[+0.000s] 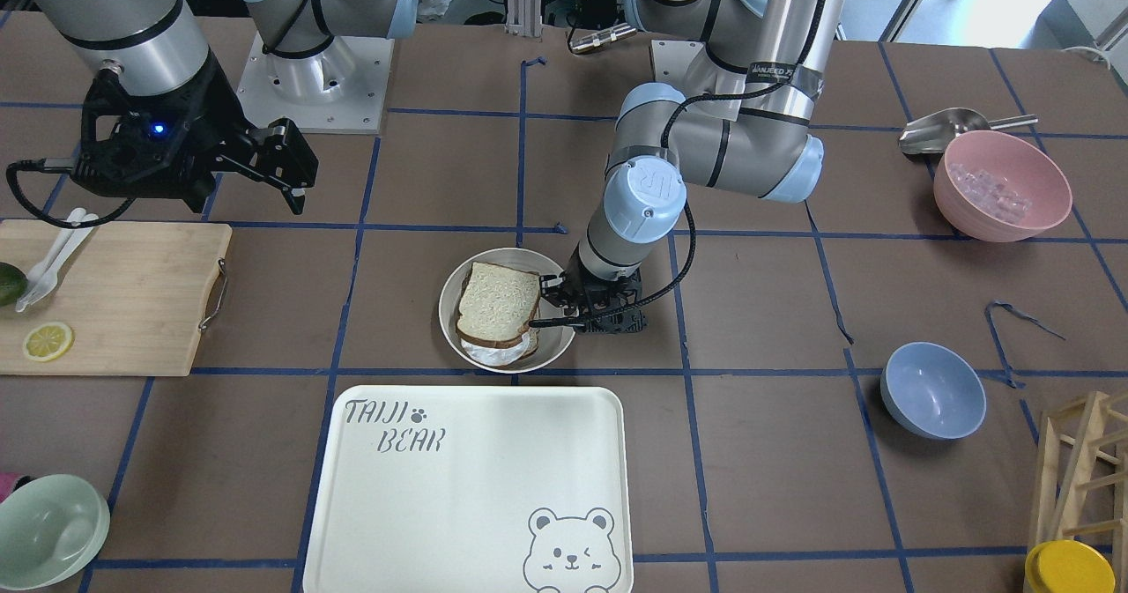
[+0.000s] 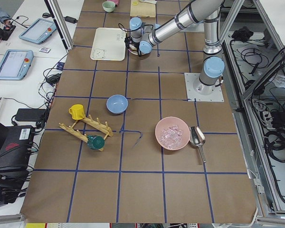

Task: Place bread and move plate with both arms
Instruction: 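Close the left gripper on the plate rim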

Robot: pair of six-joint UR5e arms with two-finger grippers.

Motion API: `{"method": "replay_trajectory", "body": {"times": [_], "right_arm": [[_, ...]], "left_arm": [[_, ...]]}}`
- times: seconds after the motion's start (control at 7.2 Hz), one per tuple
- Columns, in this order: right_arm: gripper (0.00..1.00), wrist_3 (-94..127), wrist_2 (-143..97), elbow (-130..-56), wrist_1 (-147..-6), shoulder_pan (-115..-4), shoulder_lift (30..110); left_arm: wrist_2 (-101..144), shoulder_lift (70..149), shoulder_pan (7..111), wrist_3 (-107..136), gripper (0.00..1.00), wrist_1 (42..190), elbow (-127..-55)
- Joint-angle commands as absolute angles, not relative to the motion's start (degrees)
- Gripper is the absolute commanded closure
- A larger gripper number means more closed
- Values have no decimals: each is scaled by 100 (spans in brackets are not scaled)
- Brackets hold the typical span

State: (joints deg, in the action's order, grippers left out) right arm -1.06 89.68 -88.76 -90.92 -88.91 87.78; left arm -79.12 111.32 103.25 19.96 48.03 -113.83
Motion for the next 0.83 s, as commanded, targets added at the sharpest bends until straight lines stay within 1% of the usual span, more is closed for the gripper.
{"method": "replay_trajectory", "body": {"times": [0.0, 0.42, 0.69], "right_arm": [[0, -114, 8974, -8886, -9097, -8895, 8780], [0, -105, 8947, -8886, -9036, -8895, 8780], [0, -105, 8947, -8886, -9044, -8903, 8780]], "left_arm": [[-7787, 10988, 10318, 2021, 100, 4808, -11330], [-7542, 10750, 10248, 1987, 100, 4834, -11198], [-7541, 10627, 10231, 1978, 100, 5270, -10822]]}}
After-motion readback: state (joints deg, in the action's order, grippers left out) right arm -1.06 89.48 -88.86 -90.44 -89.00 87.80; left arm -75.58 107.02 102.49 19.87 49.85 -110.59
